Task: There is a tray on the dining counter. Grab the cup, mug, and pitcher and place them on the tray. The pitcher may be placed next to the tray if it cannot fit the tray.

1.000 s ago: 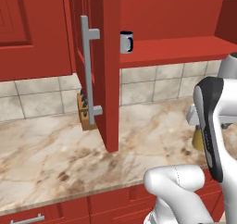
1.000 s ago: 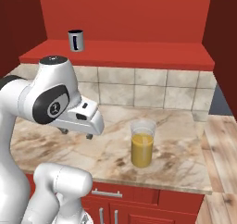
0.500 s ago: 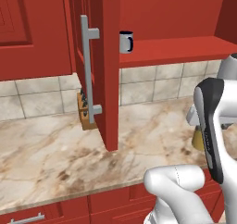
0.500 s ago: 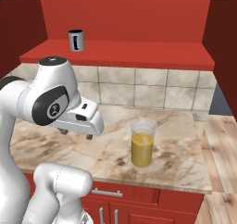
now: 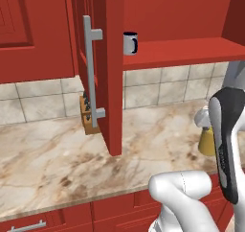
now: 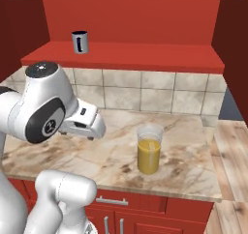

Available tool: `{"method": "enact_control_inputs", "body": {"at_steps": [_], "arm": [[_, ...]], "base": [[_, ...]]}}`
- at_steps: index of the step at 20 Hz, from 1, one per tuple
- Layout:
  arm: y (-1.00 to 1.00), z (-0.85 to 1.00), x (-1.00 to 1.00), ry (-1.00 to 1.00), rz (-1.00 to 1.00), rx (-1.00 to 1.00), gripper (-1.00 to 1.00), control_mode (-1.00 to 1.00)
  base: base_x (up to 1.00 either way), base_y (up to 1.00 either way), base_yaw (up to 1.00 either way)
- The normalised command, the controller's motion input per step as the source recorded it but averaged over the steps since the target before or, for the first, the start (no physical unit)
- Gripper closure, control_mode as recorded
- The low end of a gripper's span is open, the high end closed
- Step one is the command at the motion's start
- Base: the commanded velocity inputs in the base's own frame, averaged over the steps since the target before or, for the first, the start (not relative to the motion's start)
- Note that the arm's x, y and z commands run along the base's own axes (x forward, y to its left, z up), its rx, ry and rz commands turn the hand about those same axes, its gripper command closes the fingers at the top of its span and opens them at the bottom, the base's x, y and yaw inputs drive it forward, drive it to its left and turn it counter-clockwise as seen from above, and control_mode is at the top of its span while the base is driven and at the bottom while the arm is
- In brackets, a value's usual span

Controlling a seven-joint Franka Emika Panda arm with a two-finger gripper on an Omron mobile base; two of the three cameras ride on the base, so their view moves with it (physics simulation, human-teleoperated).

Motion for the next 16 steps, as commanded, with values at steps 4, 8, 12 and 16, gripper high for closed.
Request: {"method": "enact_control_inputs", "body": {"at_steps": [4,8,12,16], "arm": [[0.2,0.45,-0.13,-0.52,0.16,0.0,-1.0,-1.0],[0.16,0.63,-0.03,-0.29,0.15,0.0,-1.0,-1.0],[0.17,0.73,0.0,-0.21,0.13,0.0,-1.0,-1.0],[0.24,0.87,0.0,-0.09,0.06,0.0,-1.0,-1.0]], "base": [[0.0,0.0,0.0],[0.0,0.0,0.0],[0.0,0.0,0.0],[0.0,0.0,0.0]]}}
